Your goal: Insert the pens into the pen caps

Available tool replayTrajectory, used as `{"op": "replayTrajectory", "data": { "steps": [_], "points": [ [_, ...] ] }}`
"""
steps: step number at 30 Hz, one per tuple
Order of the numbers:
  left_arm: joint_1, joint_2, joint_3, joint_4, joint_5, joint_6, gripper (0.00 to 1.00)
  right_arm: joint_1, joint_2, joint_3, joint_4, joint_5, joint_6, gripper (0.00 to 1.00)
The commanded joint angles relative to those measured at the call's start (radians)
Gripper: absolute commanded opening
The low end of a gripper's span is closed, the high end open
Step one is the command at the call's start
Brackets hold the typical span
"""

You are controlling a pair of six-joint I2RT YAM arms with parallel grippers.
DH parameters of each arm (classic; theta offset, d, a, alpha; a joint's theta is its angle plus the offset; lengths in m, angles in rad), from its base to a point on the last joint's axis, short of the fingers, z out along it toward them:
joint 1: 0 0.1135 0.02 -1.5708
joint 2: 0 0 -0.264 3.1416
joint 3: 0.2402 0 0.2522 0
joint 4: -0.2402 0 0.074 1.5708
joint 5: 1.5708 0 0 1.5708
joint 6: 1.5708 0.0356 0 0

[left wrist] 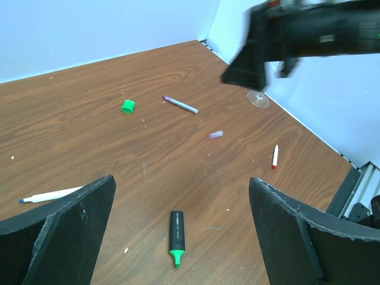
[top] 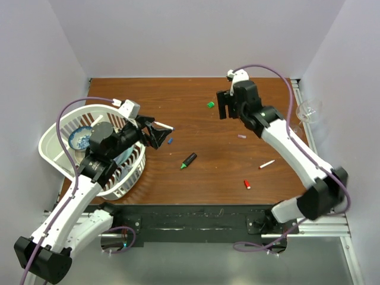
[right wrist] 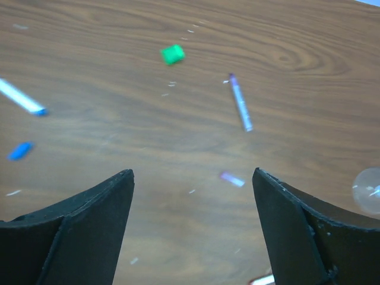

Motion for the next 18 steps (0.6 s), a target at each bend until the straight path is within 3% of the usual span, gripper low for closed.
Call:
{"op": "replayTrajectory", "data": {
  "steps": [1,8,18],
  "points": [
    [0.004,-0.016,-0.014,0.029,-0.028,0.028,0.99,-0.097,0.198,0.102,-0.002,0.047,-0.157,0.78],
    [0.003,-0.021,-0.014,0.024,-0.035,0.032,0.99,-0.197,0.461,0.287,-0.102,-0.053,-0.206,0.53],
    [0.003,-0.007,-0.014,0.026,-0.028,0.032,0.99,-0.241,0.689,0.470,-0.120,-0.097,-0.234,0.35]
  ]
}}
